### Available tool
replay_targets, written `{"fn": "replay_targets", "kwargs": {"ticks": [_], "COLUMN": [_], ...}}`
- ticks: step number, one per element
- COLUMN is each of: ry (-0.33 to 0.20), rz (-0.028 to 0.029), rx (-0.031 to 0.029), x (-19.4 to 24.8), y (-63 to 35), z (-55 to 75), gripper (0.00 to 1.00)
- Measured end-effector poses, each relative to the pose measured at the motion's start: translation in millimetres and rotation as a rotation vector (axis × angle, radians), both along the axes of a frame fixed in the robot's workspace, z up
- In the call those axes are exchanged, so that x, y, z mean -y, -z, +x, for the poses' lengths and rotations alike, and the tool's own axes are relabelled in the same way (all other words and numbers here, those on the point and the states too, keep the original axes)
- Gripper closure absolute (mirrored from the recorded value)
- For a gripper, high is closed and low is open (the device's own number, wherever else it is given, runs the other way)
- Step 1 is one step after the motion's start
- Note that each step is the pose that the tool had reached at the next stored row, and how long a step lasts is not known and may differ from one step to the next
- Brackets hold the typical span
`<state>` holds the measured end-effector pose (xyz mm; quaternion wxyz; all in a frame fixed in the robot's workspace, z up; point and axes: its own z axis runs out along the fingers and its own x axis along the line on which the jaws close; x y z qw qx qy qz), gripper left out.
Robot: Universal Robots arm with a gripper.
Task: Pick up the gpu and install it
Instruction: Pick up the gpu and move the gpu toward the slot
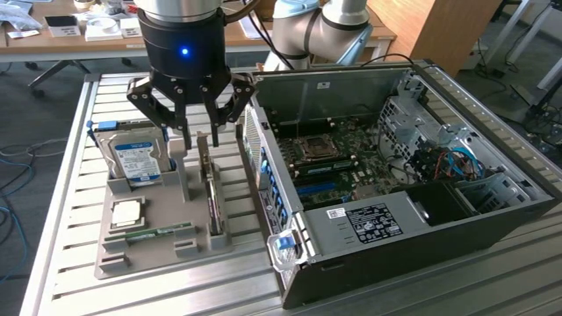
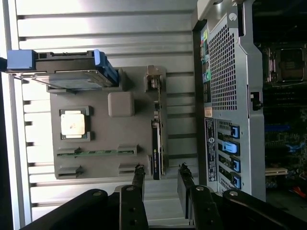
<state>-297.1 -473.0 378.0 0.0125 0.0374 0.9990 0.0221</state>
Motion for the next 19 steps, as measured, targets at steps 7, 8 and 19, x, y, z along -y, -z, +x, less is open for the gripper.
{"fn": "replay_targets", "kwargs": {"ticks": [7,8,19], "ry": [0.000,0.000,0.000], "rz": [0.0000,-0.0001,0.0000], "rx": [-0.0001,-0.0001,0.0000], "x": [0.0,0.0,0.0], "y": [1.7,1.9,4.0], "z": [0.0,0.0,0.0], "gripper": [0.58,0.58,0.58]}}
